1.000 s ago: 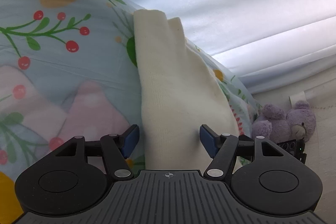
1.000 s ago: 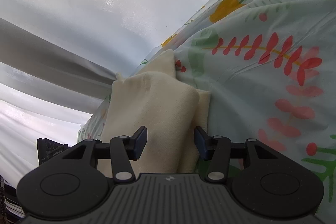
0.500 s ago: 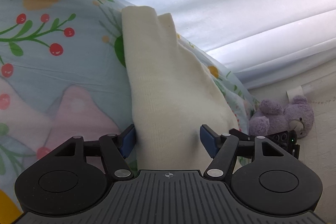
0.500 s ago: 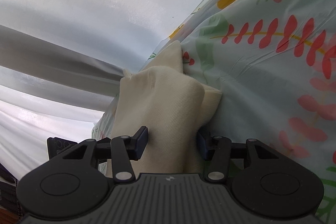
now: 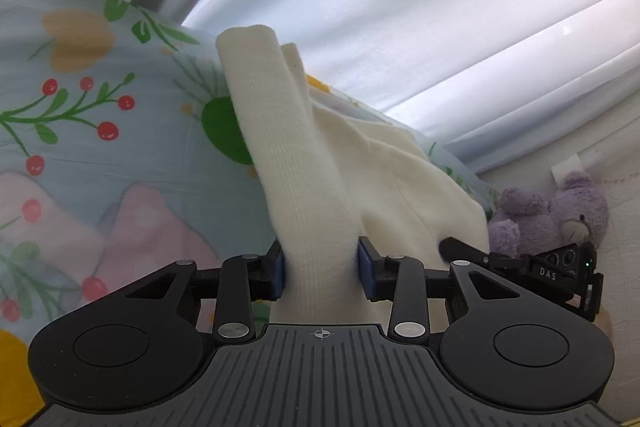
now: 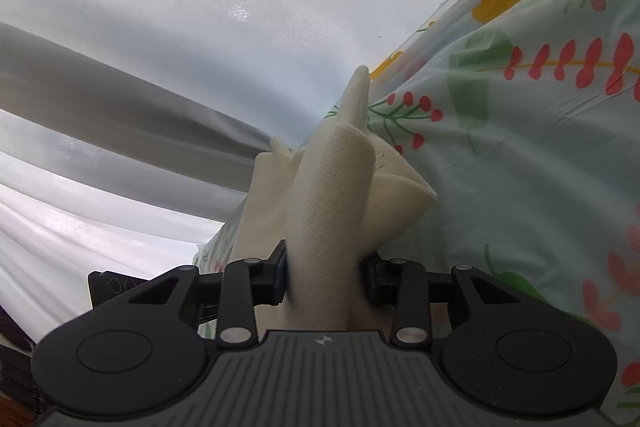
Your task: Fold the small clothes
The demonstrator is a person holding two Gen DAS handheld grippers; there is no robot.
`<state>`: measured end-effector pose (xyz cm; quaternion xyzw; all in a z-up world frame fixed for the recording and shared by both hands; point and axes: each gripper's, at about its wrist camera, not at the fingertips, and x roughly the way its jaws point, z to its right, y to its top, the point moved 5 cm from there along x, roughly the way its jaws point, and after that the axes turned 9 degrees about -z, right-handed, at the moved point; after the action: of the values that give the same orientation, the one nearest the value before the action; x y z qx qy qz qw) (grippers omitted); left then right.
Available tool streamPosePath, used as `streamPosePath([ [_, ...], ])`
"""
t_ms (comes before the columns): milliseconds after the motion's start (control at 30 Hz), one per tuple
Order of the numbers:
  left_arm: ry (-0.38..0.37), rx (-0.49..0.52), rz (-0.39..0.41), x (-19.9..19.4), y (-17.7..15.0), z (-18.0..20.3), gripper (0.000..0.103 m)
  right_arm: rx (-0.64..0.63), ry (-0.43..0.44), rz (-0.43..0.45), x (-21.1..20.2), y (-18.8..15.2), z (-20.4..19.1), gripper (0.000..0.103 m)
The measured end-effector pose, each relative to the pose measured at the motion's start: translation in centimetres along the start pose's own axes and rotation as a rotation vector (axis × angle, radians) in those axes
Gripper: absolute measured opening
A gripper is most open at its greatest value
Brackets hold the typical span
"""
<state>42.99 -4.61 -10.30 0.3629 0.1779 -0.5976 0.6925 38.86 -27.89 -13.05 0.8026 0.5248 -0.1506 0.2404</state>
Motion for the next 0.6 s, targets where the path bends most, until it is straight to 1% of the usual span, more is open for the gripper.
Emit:
streamPosePath([
  [133,0.034,0.035,0.052,-3.5,-0.8,1.4,0.039,-0.047,0.032,-0.02,0.6,-1.2,-3.2,0.035],
  [267,0.09,0.016,0.082,-7.4,-2.3,0.8,0.039,-0.073,0.073,-0.054,1.9,-2.7,-5.9,0.035],
  [300,0.114,0.022,0.092,-8.2,-2.8,0.6,0.039,-0.082,0.077,-0.067,2.4,-3.2,-6.5,0.035],
  [400,0.221,0.044,0.103,-9.6,-4.3,-0.6,0.04,-0.12,0.064,-0.108,4.7,-4.6,-8.0,0.035],
  [467,0.294,0.036,0.098,-9.8,-4.8,-2.1,0.041,-0.135,0.035,-0.14,6.5,-5.5,-8.5,0.035],
  [533,0.4,0.011,0.11,-9.4,-5.4,-3.4,0.044,-0.162,-0.024,-0.16,8.2,-6.5,-8.9,0.036],
  [567,0.456,0.014,0.12,-9.5,-5.8,-3.8,0.044,-0.176,-0.067,-0.158,8.7,-6.7,-8.9,0.04],
  [600,0.497,0.019,0.13,-9.6,-6.4,-3.9,0.045,-0.187,-0.138,-0.137,8.9,-7.1,-8.9,0.047],
])
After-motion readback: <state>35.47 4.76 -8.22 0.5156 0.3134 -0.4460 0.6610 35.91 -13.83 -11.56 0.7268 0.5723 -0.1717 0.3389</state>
